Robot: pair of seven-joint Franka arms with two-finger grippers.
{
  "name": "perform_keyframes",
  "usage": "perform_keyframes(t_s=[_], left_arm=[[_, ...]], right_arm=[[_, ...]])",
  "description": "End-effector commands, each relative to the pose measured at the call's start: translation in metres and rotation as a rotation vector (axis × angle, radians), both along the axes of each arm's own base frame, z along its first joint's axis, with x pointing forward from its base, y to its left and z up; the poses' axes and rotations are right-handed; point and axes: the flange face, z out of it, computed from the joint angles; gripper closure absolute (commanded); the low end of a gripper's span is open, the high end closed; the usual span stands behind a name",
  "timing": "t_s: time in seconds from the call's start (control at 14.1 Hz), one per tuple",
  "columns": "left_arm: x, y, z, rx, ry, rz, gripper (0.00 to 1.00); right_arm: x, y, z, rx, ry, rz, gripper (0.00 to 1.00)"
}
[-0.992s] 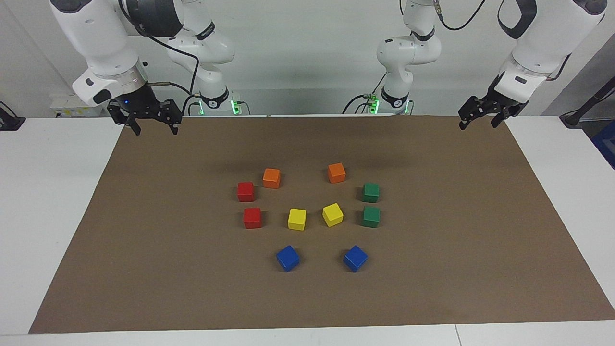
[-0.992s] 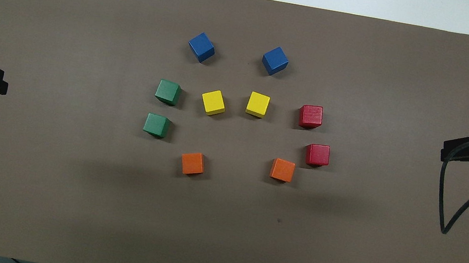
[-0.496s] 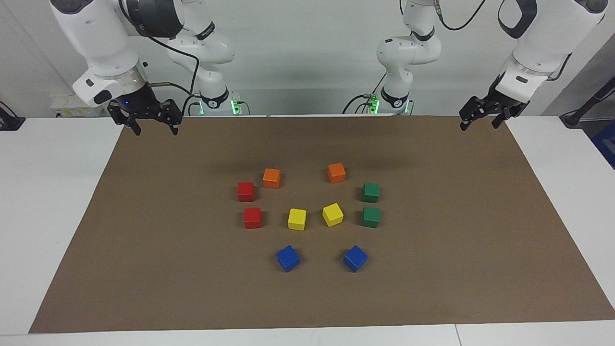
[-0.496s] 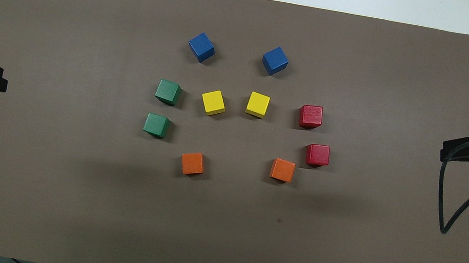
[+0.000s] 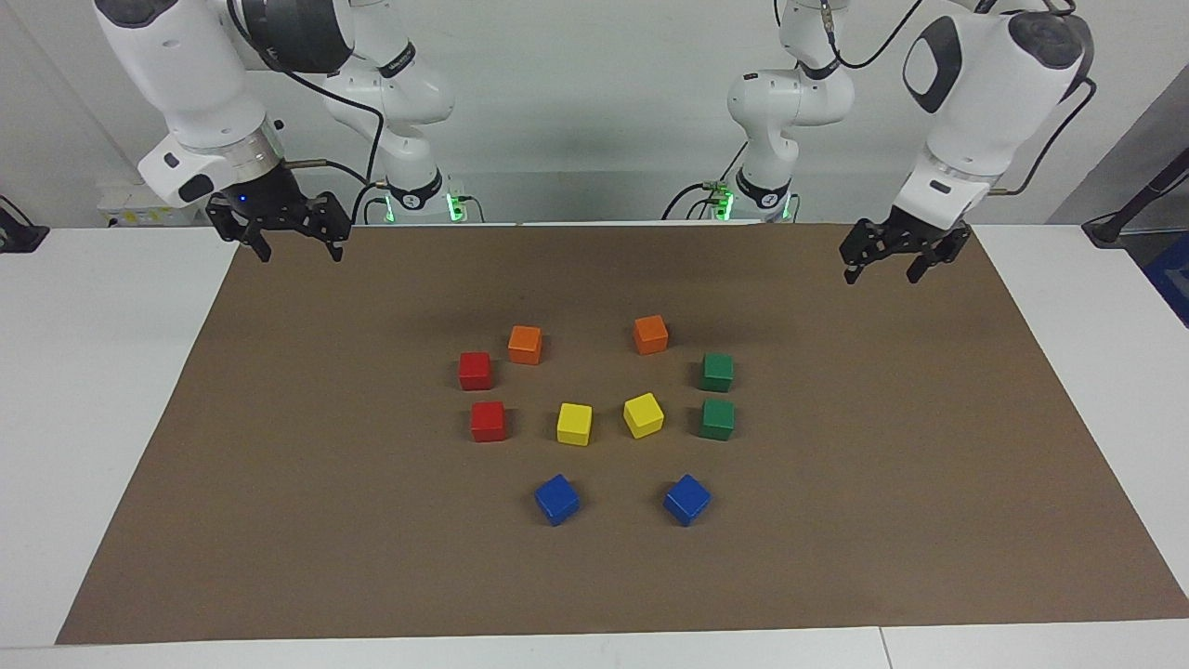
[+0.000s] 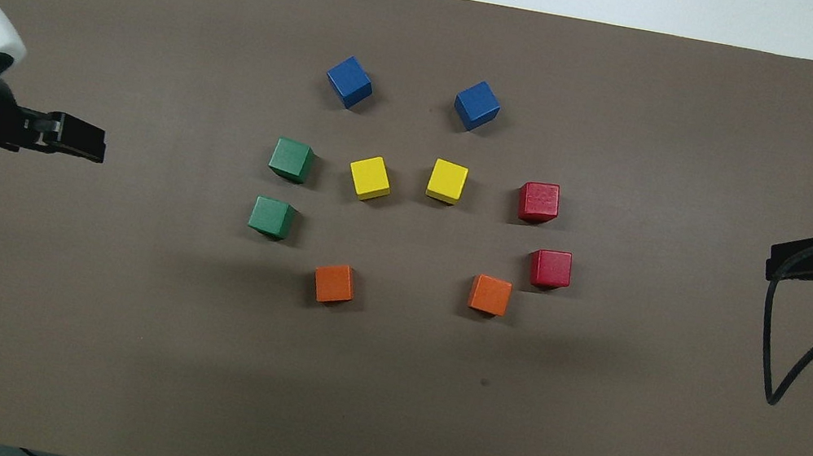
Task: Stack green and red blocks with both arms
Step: 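Reach the left gripper to a green cube while the right gripper reaches red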
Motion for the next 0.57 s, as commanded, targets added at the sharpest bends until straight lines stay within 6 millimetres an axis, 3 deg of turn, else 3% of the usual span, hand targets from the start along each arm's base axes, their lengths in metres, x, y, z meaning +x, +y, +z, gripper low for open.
perform_keyframes(t_s=[0.0, 0.21, 0.5], left_arm=[[-0.012, -0.029, -0.023, -0.012, -0.003, -0.046, 0.0], [-0.001, -0.075, -0.071, -0.03, 0.028, -0.112, 0.0], [0.0, -0.104, -0.12, -0.034, 0.007, -0.154, 0.0]], right_arm=[[0.004, 0.025, -0.012, -0.005, -0.026, -0.052, 0.0], [0.013, 0.076, -0.042, 0.004, -0.056, -0.06, 0.0], [0.017, 0.129, -0.092, 0.012, -0.06, 0.021, 0.0]])
